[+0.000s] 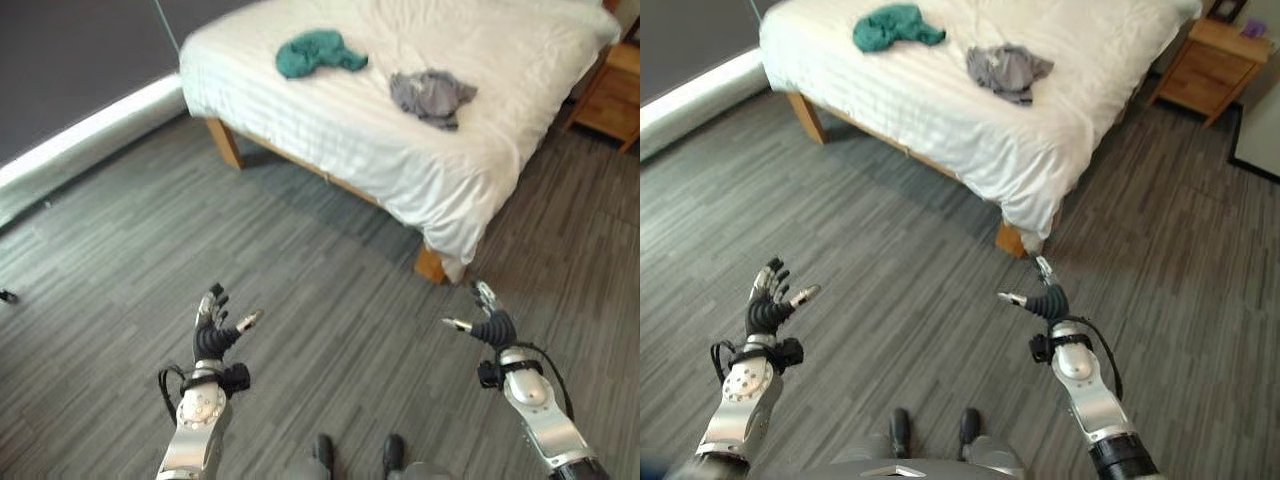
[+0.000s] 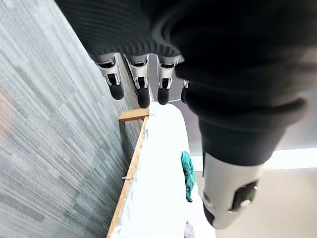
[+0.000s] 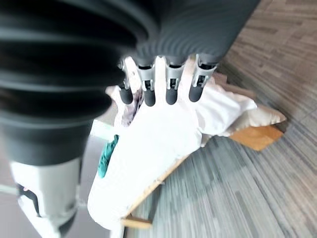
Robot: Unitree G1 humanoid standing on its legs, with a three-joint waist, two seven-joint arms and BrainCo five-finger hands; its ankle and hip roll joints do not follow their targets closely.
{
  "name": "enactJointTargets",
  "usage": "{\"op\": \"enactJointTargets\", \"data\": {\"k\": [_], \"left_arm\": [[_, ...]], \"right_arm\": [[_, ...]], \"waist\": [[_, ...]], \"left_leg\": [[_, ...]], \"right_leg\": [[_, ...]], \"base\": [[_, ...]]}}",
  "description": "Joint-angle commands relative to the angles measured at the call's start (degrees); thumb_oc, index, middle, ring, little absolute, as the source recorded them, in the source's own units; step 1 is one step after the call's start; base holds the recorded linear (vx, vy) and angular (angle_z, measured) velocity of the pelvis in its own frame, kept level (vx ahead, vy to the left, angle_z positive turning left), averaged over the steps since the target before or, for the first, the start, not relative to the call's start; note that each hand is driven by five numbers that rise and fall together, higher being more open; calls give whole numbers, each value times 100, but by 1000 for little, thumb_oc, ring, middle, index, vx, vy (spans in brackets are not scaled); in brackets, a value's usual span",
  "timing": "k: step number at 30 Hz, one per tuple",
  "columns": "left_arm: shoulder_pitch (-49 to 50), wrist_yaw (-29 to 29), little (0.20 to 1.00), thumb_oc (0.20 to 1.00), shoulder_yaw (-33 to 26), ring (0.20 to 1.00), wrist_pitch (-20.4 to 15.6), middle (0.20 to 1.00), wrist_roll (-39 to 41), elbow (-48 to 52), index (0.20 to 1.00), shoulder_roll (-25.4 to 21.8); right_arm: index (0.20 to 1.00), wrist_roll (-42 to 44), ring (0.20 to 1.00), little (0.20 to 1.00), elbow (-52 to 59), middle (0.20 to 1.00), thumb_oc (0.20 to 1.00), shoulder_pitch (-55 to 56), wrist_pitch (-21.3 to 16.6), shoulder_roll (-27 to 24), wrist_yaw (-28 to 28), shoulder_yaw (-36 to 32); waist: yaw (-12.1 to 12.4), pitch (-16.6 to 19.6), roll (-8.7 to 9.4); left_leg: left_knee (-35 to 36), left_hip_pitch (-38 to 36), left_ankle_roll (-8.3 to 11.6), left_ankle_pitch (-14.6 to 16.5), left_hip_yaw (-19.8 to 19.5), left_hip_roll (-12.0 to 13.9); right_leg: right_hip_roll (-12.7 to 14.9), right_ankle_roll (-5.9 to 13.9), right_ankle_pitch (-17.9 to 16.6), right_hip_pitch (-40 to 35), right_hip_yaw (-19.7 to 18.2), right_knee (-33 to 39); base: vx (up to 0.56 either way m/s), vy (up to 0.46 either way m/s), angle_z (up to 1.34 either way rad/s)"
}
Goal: Pick up bed clothes into laundry basket.
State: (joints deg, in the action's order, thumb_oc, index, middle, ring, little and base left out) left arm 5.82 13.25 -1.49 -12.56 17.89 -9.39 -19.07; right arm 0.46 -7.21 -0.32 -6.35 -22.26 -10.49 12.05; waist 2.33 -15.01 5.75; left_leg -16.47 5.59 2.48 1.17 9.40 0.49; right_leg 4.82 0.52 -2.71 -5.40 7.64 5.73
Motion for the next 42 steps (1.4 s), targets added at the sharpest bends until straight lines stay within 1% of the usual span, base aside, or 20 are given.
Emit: {"op": "enactJointTargets", "data": {"k": [1, 4, 5, 9, 13, 15, 16, 20, 22, 23, 26, 28, 30, 32, 35, 36, 37, 38, 40, 42], "left_arm": [[-262, -107, 1000, 1000, -30, 1000, -333, 1000, 218, -23, 1000, -12], [-256, -142, 1000, 1000, 33, 1000, -291, 1000, 222, -60, 1000, -15], [-218, -140, 1000, 1000, 56, 1000, -250, 1000, 200, -92, 1000, -38], [-240, -8, 1000, 1000, 101, 1000, -168, 1000, 135, -186, 1000, -51], [-187, -44, 1000, 1000, 113, 1000, -72, 1000, -65, -219, 1000, -161], [-252, -149, 1000, 1000, 185, 1000, 25, 1000, -239, -243, 1000, -306], [-365, -158, 1000, 1000, 277, 1000, 86, 1000, -310, -288, 1000, -423], [-493, -171, 1000, 1000, 296, 1000, 87, 1000, -387, -259, 1000, -658], [-562, -208, 1000, 1000, 307, 1000, 113, 1000, -316, -240, 1000, -710], [-585, -230, 1000, 1000, 312, 1000, 122, 1000, -312, -223, 1000, -763], [-545, -272, 1000, 1000, 244, 1000, 149, 1000, -330, -201, 1000, -753], [-508, -246, 1000, 1000, 134, 1000, 170, 1000, -238, -307, 1000, -603], [-457, -227, 1000, 1000, 120, 1000, 118, 1000, -208, -322, 1000, -506], [-316, -208, 1000, 1000, 97, 1000, 65, 1000, -282, -320, 1000, -375], [-169, -203, 1000, 1000, 171, 1000, -36, 1000, -159, -180, 1000, -259], [-172, -203, 1000, 1000, 171, 1000, -36, 1000, -159, -181, 1000, -257], [-173, -150, 1000, 1000, 227, 1000, -67, 1000, -133, -151, 1000, -233], [-121, -153, 1000, 1000, 290, 1000, -127, 1000, -130, -114, 1000, -215], [-75, -149, 1000, 1000, 273, 1000, -149, 1000, -149, -90, 1000, -204], [68, -182, 1000, 1000, 244, 1000, -182, 1000, -64, -94, 1000, -191]], "right_arm": [[1000, 59, 1000, 1000, 45, 1000, 1000, -361, -304, -73, -46, -118], [1000, 65, 1000, 1000, 19, 1000, 1000, -366, -276, -84, -69, -136], [1000, -11, 1000, 1000, -2, 1000, 1000, -419, -227, -149, -137, -121], [1000, -107, 1000, 1000, -89, 1000, 1000, -451, -130, -193, -233, -120], [1000, -238, 1000, 1000, -152, 1000, 1000, -302, -121, -76, -173, -113], [1000, -255, 1000, 1000, -204, 1000, 1000, -279, -148, 33, -108, -66], [1000, -251, 1000, 1000, -295, 1000, 1000, -326, -112, 111, -122, -30], [1000, -414, 1000, 1000, -260, 1000, 1000, -403, -121, 80, -206, -110], [1000, -549, 1000, 1000, -83, 1000, 1000, -300, -102, 32, -286, -338], [1000, -578, 1000, 1000, 49, 1000, 1000, -220, -105, -41, -329, -475], [1000, -668, 1000, 1000, 167, 1000, 1000, -199, -114, -123, -348, -561], [1000, -1043, 1000, 1000, 167, 1000, 1000, -338, -74, -212, -480, -525], [1000, -1406, 1000, 1000, 133, 1000, 1000, -621, 10, -300, -632, -408], [1000, -1647, 1000, 1000, 170, 1000, 1000, -696, -17, -388, -767, -473], [1000, -1872, 1000, 1000, 259, 1000, 1000, -1025, -48, -630, -1113, -472], [1000, -1872, 1000, 1000, 255, 1000, 1000, -1029, -49, -631, -1115, -471], [1000, -1812, 1000, 1000, 311, 1000, 1000, -1063, -46, -659, -1224, -535], [1000, -1908, 1000, 1000, 320, 1000, 1000, -1176, 10, -788, -1297, -554], [1000, -2095, 1000, 1000, 330, 1000, 1000, -1218, 31, -871, -1359, -584], [1000, -2525, 1000, 1000, 42, 1000, 1000, -1364, 151, -1175, -1565, -594]], "waist": [[165, -57, -25], [175, -24, -17], [231, 6, -84], [336, 25, -180], [310, 199, -111], [306, 255, -50], [156, 130, -27], [-59, -26, -184], [-268, -71, -145], [-418, -40, -89], [-534, 23, -13], [-474, 126, 13], [-378, 217, 55], [-414, 360, 20], [-293, 258, -15], [-302, 265, -31], [-182, 135, 93], [-17, 1, 158], [43, -37, 171], [208, -64, 39]], "left_leg": [[-593, 746, 370, -388, -168, 71], [-361, 843, 226, -234, 160, 212], [226, 953, 129, -273, 461, 381], [1522, 1008, 245, -963, 370, 822], [1973, 708, 117, -1155, 338, 717], [2049, 377, -95, -1003, 388, 469], [2126, -45, -271, -787, 300, 260], [2147, -405, -367, -565, 297, 415], [2147, -604, -293, -431, 299, 432], [2147, -756, -211, -285, 385, 438], [2147, -1083, -103, 6, 427, 417], [2147, -1551, 50, 418, 532, 494], [2147, -1944, 58, 660, 776, 449], [1551, -2167, 223, 622, 838, 517], [-1355, -1088, 614, -65, 556, 1058], [-1400, -1053, 621, -43, 540, 1082], [-2119, -546, 539, -366, 344, 947], [-2449, 268, 347, 6, -90, 544], [-2133, 395, 270, 64, -179, 424], [-308, 355, 198, 165, -505, 541]], "right_leg": [[213, 299, 422, -308, 121, -73], [267, 340, 499, -316, 155, -73], [260, 391, 622, -374, 153, -73], [340, 552, 926, -790, 209, -73], [460, 648, 943, -1120, 243, -250], [599, 759, 699, -752, 191, -1313], [657, 825, 1, -148, -36, -2643], [504, 805, -331, 726, -173, -3771], [543, 744, -81, 1006, 189, -3430], [580, 700, 60, 1143, 578, -2675], [592, 697, 55, 1247, 1123, -1651], [601, 849, -99, 1254, 1826, -843], [581, 770, -196, 1175, 2142, -528], [356, 626, -176, 965, 1904, -344], [-21, 173, -23, 405, 1677, -76], [-39, 166, -20, 416, 1688, -76], [39, 4, -25, 321, 1682, -73], [63, 29, 107, 129, 1333, -73], [88, 92, 129, 95, 1178, -73], [37, 280, 284, -4, 728, -73]], "base": [[146, -20, -7], [171, 56, 26], [268, 168, 29], [374, 226, 8], [413, 220, 2], [445, 292, 20], [334, 249, 33], [305, 153, 67], [427, 7, 42], [378, -37, 41], [435, -78, 36], [583, -59, -7], [478, -29, -70], [515, -128, -94], [356, -225, -53], [102, -139, -65], [225, -9, -107], [310, 38, -128], [289, 122, -134], [400, 247, -117]]}}
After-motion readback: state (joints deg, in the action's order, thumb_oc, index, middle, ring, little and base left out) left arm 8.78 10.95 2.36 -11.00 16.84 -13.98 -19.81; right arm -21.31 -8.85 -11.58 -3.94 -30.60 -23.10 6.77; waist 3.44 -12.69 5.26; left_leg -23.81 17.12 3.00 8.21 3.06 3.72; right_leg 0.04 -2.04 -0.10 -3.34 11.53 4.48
